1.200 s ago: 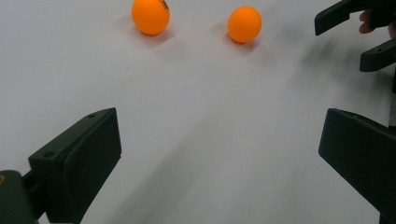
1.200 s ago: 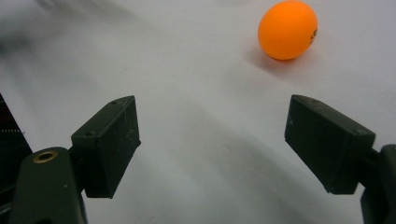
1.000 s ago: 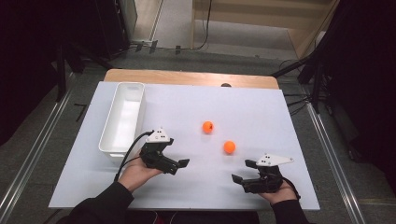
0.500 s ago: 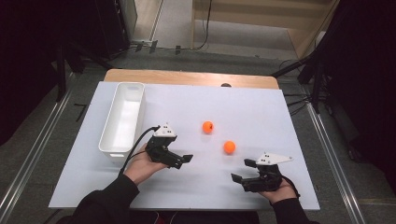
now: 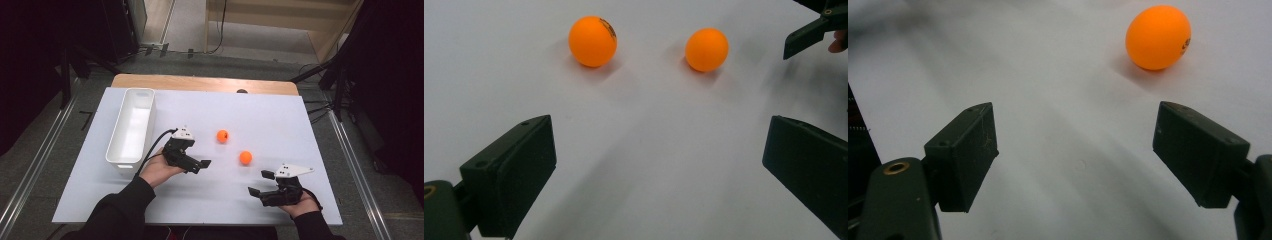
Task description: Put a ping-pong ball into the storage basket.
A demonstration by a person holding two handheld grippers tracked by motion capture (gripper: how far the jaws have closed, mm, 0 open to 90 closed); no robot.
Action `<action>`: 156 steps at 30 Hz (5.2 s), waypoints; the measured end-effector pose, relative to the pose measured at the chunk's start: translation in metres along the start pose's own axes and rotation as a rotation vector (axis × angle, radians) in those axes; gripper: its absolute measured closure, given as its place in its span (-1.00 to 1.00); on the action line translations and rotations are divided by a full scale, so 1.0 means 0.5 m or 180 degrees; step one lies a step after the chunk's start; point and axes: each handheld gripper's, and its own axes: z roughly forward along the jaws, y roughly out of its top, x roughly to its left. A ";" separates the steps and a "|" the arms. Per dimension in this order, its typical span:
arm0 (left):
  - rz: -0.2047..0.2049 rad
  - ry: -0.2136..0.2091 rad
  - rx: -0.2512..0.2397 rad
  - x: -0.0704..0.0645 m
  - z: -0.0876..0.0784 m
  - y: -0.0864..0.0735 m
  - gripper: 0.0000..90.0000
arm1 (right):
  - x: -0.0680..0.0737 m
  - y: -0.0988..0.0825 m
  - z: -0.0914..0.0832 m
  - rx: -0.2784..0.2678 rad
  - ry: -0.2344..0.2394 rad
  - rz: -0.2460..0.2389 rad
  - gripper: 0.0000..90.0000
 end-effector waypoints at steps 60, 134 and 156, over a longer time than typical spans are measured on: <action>-0.0133 0.0451 -0.0049 0.049 0.114 0.106 -0.93 | -0.004 -0.004 0.003 0.0072 -0.0132 0.0106 -0.64; 0.0027 0.0618 0.0180 0.056 0.226 0.106 -0.90 | -0.005 -0.006 0.010 0.0154 -0.0084 0.0095 -0.64; 0.0263 0.0795 0.0264 0.040 0.237 0.084 -0.79 | -0.003 -0.007 0.012 0.0184 -0.0097 0.0081 -0.63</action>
